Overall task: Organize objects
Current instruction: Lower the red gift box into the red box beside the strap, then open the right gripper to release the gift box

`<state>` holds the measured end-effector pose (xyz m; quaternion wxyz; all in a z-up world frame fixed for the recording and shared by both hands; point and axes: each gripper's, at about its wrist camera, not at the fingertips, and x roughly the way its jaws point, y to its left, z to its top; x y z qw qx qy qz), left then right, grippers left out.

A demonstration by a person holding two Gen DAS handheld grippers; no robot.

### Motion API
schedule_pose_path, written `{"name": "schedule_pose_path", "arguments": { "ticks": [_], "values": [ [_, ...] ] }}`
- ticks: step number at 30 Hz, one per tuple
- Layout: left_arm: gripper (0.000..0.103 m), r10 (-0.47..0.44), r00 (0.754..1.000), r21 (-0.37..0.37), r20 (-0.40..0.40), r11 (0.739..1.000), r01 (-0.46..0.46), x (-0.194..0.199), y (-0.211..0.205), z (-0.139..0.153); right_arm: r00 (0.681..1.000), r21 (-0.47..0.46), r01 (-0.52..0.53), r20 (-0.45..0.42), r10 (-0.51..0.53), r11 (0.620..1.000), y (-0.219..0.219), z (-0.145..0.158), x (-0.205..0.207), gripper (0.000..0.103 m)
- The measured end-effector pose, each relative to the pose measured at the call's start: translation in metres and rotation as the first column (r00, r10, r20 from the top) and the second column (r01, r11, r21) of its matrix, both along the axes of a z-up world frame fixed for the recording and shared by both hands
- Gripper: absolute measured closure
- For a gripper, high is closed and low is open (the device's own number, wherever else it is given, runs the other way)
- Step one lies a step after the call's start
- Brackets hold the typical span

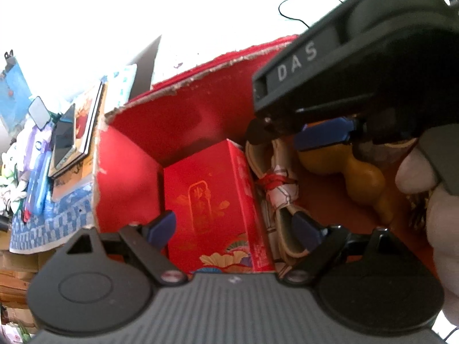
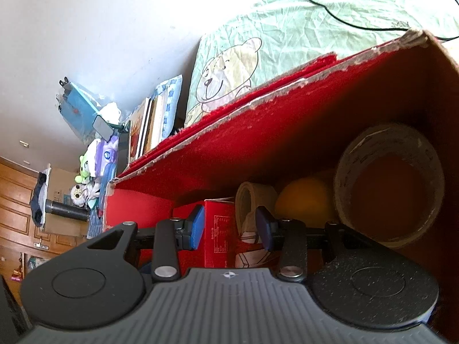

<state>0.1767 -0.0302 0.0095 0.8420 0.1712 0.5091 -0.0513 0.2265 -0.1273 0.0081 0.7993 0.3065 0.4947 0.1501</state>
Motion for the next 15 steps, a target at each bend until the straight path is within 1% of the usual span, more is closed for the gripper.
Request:
{"name": "schedule_pose_path", "arguments": {
  "ticks": [7,8,9,13,14,15],
  "values": [
    [0.011,0.005,0.999,-0.011,0.042,1.000,-0.004,-0.007,-0.005,0.012,0.999,-0.019,0.036,0.035,-0.035,0.999,0.000,0.005,-0.004,0.060],
    [0.011,0.004,0.999,-0.012,0.049,1.000,-0.004,0.003,0.013,0.005,0.998,-0.021,0.041,0.038,-0.040,0.999,0.000,0.005,-0.004,0.060],
    [0.011,0.004,0.999,-0.013,0.055,1.000,-0.004,0.003,0.018,0.005,0.998,-0.022,0.045,0.040,-0.044,0.999,0.000,0.005,-0.005,0.060],
    [0.010,0.009,0.997,-0.016,0.071,1.000,-0.008,0.005,0.024,0.009,0.997,-0.031,0.059,0.049,-0.058,0.998,0.000,0.006,-0.006,0.060],
    [0.010,0.010,0.997,-0.015,0.077,1.000,-0.009,-0.005,0.018,0.012,0.997,-0.035,0.061,0.050,-0.059,0.998,0.001,0.006,-0.006,0.060],
    [0.010,0.012,0.997,-0.015,0.082,1.000,-0.011,-0.006,0.023,0.013,0.997,-0.040,0.063,0.053,-0.060,0.997,0.001,0.007,-0.007,0.060]
  ]
}}
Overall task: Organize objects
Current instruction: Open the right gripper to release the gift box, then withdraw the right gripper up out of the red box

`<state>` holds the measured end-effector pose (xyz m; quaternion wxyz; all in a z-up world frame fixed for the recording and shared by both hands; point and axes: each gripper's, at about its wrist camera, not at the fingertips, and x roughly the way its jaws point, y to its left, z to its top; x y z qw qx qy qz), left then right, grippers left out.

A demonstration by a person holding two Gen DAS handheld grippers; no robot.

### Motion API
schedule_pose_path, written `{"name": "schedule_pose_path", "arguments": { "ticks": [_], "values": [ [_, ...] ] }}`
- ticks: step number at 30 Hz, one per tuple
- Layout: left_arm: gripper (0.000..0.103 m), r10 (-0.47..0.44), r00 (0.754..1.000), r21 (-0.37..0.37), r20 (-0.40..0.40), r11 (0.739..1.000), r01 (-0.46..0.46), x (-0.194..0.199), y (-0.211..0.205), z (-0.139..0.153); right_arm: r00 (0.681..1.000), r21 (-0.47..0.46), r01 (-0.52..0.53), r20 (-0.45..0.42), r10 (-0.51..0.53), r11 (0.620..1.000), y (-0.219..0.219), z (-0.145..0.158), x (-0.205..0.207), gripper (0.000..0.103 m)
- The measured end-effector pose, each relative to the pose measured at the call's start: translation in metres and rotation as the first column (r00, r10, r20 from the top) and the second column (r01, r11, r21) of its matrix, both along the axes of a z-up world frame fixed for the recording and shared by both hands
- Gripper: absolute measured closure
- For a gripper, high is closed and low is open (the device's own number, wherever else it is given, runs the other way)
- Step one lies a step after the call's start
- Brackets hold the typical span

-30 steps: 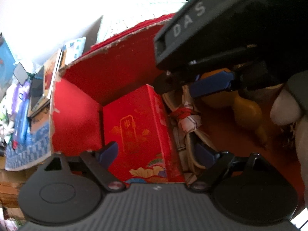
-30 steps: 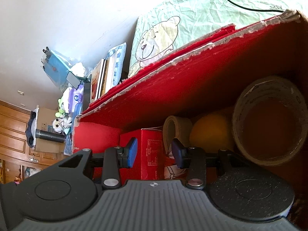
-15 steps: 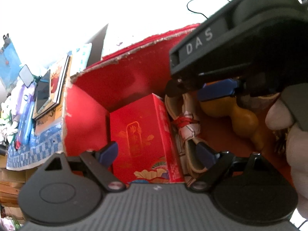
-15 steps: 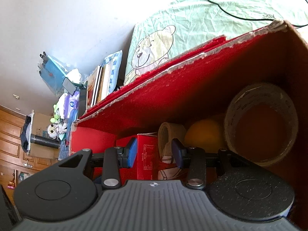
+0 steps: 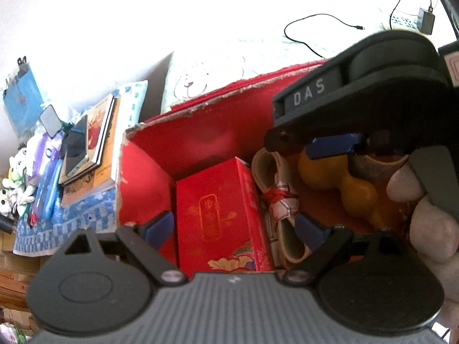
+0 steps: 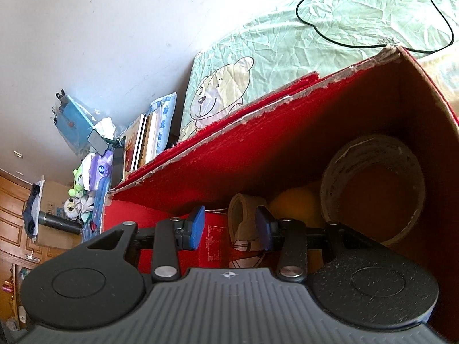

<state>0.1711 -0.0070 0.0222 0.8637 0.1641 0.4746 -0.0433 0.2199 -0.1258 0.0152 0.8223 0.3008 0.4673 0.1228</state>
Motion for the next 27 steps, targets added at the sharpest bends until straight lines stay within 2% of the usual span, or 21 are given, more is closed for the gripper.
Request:
{"name": "schedule_pose_path", "arguments": {
  "ticks": [3,6,10,14,18,21,27],
  "values": [
    [0.010,0.004,1.000,-0.002,0.012,1.000,-0.004,0.002,0.003,0.003,1.000,-0.021,0.006,0.011,-0.006,1.000,-0.001,0.002,-0.001,0.060],
    [0.010,0.007,1.000,-0.007,0.022,1.000,-0.007,0.013,0.016,-0.010,0.999,-0.059,0.011,0.038,-0.009,0.998,0.003,0.008,-0.004,0.060],
    [0.010,0.009,0.999,-0.032,0.042,0.999,-0.007,0.005,0.014,0.005,0.997,-0.110,0.026,0.076,-0.018,0.994,-0.002,0.015,-0.012,0.060],
    [0.010,0.005,0.998,-0.068,0.059,0.998,-0.001,0.003,0.019,0.009,0.993,-0.111,0.069,0.104,-0.058,0.991,-0.015,0.024,-0.025,0.059],
    [0.005,0.026,0.996,-0.092,0.082,0.996,-0.019,0.000,0.023,0.015,0.988,-0.150,0.101,0.134,-0.081,0.983,-0.019,0.034,-0.039,0.059],
    [0.005,0.051,0.995,-0.107,0.084,0.993,-0.042,-0.001,0.030,0.020,0.984,-0.183,0.118,0.157,-0.089,0.976,-0.019,0.041,-0.051,0.058],
    [0.004,0.083,0.990,-0.072,0.114,0.995,-0.075,-0.016,0.029,0.028,0.972,-0.264,0.126,0.226,-0.066,0.956,-0.008,0.057,-0.074,0.054]
  ]
}}
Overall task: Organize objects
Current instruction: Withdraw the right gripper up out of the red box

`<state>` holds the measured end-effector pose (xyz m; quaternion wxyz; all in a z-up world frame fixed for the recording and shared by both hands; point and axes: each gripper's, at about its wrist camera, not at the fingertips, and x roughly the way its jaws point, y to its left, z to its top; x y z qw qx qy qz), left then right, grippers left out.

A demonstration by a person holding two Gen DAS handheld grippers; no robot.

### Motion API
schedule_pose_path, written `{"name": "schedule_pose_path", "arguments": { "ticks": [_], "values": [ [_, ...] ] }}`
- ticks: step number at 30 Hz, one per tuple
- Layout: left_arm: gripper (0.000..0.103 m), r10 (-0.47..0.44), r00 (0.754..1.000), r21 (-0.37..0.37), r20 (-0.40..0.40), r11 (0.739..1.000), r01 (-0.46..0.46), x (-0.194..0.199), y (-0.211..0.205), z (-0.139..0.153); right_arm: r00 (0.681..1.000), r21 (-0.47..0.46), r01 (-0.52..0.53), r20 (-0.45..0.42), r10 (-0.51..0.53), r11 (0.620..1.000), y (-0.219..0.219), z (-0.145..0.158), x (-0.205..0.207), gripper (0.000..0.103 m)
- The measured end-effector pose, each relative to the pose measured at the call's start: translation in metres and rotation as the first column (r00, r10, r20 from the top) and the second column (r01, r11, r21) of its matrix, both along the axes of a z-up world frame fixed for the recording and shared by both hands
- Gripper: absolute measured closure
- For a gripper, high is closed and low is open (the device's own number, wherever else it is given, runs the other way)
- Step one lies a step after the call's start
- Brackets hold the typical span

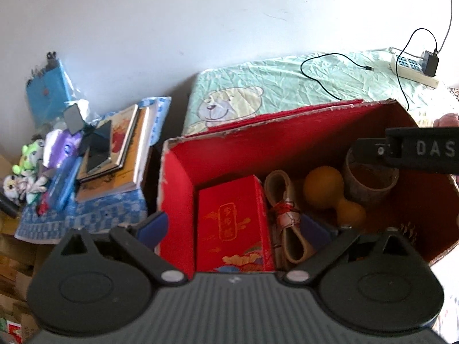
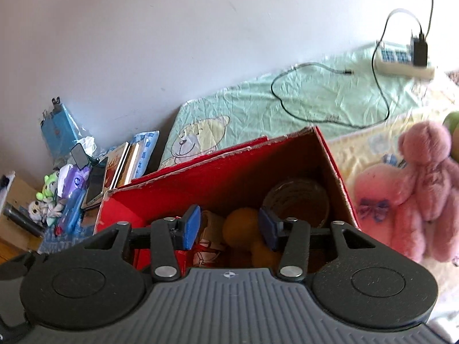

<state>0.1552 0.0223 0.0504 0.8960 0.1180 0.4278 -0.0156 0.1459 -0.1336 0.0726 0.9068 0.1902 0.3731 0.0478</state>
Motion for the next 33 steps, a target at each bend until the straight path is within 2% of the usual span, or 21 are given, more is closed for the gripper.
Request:
{"name": "schedule_pose_path", "arguments": {
  "ticks": [14,19,25,33],
  "values": [
    [0.004,0.035,0.999,-0.035,-0.025,0.999,-0.036,-0.019,0.009,0.008,0.999,-0.083,-0.003,0.037,0.006,0.997,0.009,0.011,-0.038,0.053],
    [0.004,0.031,0.999,-0.041,-0.041,0.999,-0.032,-0.025,0.004,0.006,0.999,-0.097,0.012,0.037,-0.009,0.995,0.006,0.014,-0.051,0.049],
    [0.004,0.041,0.998,-0.025,-0.047,0.999,-0.042,-0.034,-0.005,0.007,0.999,-0.089,-0.021,0.033,0.024,0.996,0.003,0.015,-0.060,0.049],
    [0.004,0.104,0.993,-0.048,-0.064,0.993,-0.107,-0.039,-0.010,0.008,0.995,-0.106,-0.100,0.006,0.101,0.989,-0.002,0.015,-0.060,0.049]
  ]
}}
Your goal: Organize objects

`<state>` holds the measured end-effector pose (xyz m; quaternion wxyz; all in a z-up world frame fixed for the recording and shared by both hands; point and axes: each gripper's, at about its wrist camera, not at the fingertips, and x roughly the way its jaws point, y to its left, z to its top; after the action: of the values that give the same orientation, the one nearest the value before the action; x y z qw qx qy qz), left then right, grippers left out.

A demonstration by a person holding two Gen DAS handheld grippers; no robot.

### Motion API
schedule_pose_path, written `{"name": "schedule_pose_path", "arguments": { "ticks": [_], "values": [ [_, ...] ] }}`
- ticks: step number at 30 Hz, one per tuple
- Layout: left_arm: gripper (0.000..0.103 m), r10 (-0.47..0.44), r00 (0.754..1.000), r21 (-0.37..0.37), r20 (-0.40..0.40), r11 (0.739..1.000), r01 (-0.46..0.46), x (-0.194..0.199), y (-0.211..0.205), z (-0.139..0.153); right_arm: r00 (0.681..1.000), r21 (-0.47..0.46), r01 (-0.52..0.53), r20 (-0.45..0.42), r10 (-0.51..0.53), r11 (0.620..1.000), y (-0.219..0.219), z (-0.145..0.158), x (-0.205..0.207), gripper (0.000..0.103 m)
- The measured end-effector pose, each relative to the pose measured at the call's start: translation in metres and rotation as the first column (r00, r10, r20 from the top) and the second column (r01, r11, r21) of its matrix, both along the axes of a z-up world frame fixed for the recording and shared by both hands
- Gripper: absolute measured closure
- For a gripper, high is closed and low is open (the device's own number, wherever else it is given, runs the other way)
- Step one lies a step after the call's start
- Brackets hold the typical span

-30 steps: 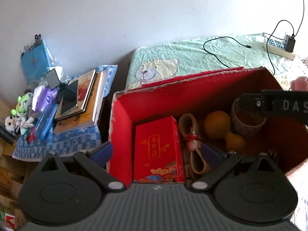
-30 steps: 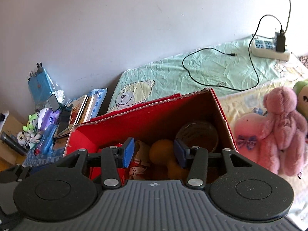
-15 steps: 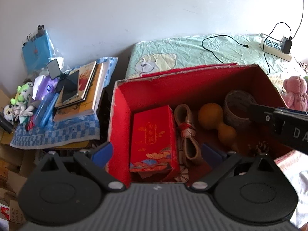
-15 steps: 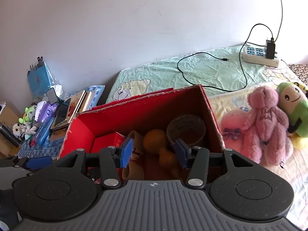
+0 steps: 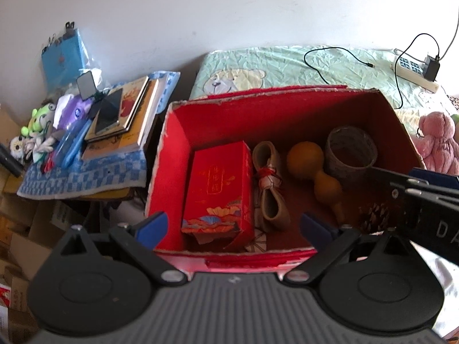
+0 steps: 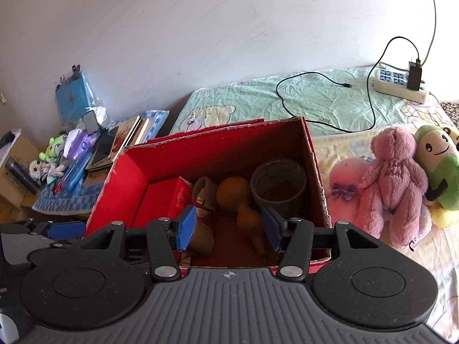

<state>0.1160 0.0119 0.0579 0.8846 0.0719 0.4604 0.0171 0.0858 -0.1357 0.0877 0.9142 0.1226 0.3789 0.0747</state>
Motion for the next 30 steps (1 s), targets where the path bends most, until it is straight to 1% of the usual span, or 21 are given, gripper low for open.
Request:
{"name": "schedule_pose_path", "arguments": {
  "ticks": [2,5,7,12,18,24,30],
  "values": [
    [0.004,0.025,1.000,0.012,-0.001,1.000,-0.025,0.000,0.000,-0.002,1.000,0.005,-0.011,-0.012,0.011,1.000,-0.001,-0.001,0.000,0.049],
    [0.004,0.044,0.999,-0.012,-0.018,0.999,-0.044,-0.001,-0.001,-0.004,0.999,-0.010,-0.031,-0.017,0.031,0.999,-0.003,-0.002,-0.002,0.049],
    [0.004,0.047,0.999,0.001,-0.017,0.999,-0.047,-0.002,-0.004,-0.006,0.999,-0.009,-0.029,-0.019,0.029,1.000,-0.005,-0.002,-0.002,0.049],
    [0.004,0.039,0.999,0.021,-0.010,0.999,-0.039,-0.006,-0.009,-0.005,0.999,0.012,-0.029,-0.023,0.030,0.999,-0.008,0.000,-0.004,0.049],
    [0.004,0.028,0.999,-0.005,-0.026,1.000,-0.029,-0.010,-0.006,-0.004,1.000,0.020,-0.021,-0.019,0.021,1.000,-0.005,0.000,-0.010,0.049],
    [0.004,0.000,1.000,0.003,-0.020,1.000,0.000,-0.016,-0.006,-0.004,1.000,0.021,0.007,-0.021,-0.007,1.000,-0.004,-0.003,-0.015,0.049],
    [0.004,-0.010,0.999,-0.006,-0.039,1.000,0.010,-0.020,-0.006,-0.008,0.999,0.021,0.018,-0.030,-0.018,1.000,-0.001,-0.004,-0.024,0.049]
  ]
}}
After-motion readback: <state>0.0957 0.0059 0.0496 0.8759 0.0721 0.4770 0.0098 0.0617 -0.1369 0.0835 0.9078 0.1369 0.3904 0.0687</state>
